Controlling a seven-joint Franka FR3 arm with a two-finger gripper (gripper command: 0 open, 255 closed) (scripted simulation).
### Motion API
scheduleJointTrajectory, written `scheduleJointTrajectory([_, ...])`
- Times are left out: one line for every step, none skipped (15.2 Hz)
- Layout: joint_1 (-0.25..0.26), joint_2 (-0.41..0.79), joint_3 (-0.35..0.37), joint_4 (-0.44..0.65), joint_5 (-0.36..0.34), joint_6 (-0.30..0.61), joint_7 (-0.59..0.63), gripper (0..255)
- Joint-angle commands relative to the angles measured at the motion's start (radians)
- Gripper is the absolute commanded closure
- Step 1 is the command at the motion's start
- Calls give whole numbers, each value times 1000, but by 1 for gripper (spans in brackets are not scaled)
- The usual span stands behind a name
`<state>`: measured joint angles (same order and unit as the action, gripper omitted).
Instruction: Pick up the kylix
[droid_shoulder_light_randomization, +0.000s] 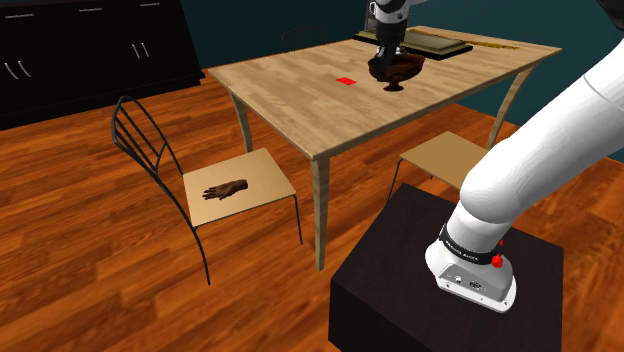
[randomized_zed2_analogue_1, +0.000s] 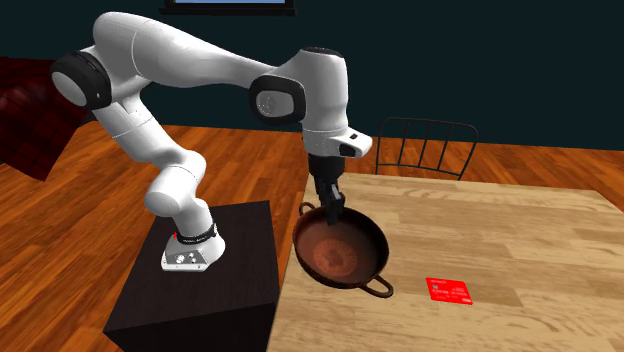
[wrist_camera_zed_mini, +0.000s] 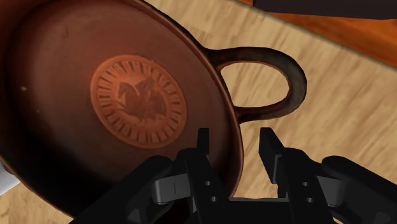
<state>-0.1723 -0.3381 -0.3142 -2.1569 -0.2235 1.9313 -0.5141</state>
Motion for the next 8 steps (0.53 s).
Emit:
scheduleJointTrajectory([0,-2,1,24,1,-24,-4,255])
scheduleJointTrajectory([1,-2,2,37,3,-38,-6,255])
scheduleJointTrajectory([1,-3,3,50,4,-51,-8,255])
scheduleJointTrajectory([2,-3,4,63,5,-64,-9,255])
scheduleJointTrajectory([2,-2,5,77,6,-77,-11,255])
scheduleJointTrajectory([3,-2,6,91,7,-91,-12,255])
scheduleJointTrajectory([3,-2,6,93,7,-93,-13,255])
scheduleJointTrajectory([3,-2,6,93,7,-93,-13,255])
